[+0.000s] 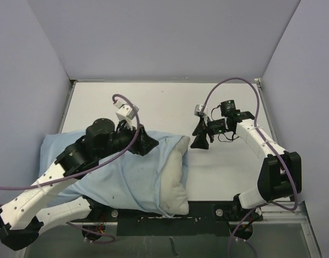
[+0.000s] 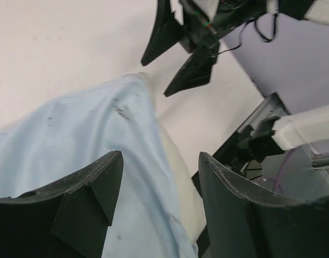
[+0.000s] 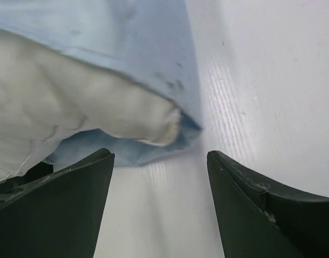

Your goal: Put the pillow into the pillowcase

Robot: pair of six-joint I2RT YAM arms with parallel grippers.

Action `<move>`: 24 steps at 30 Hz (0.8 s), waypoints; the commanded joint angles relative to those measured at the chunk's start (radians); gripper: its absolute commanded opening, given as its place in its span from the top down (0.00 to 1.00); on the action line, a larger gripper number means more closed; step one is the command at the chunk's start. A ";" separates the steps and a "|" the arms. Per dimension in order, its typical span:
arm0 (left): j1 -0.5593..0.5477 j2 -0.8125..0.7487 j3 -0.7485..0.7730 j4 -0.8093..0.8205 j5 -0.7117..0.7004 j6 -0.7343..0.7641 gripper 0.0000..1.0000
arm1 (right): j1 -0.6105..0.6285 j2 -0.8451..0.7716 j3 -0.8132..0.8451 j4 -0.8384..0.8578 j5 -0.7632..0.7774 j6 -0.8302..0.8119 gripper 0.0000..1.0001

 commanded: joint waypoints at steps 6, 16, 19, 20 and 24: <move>-0.007 0.374 0.141 -0.171 -0.027 -0.012 0.43 | 0.043 0.040 -0.055 0.138 -0.178 0.176 0.26; -0.109 0.429 0.128 -0.260 -0.031 -0.058 0.61 | 0.023 0.008 -0.016 0.021 -0.120 0.029 0.22; -0.109 0.451 0.129 -0.224 0.057 -0.057 0.94 | -0.009 -0.031 0.000 -0.038 -0.116 -0.057 0.22; -0.109 0.454 0.136 -0.208 0.094 -0.055 1.00 | -0.023 -0.045 0.008 -0.081 -0.148 -0.125 0.22; -0.100 0.457 0.239 -0.178 0.171 -0.029 1.00 | -0.025 -0.082 0.048 -0.497 -0.297 -0.674 0.28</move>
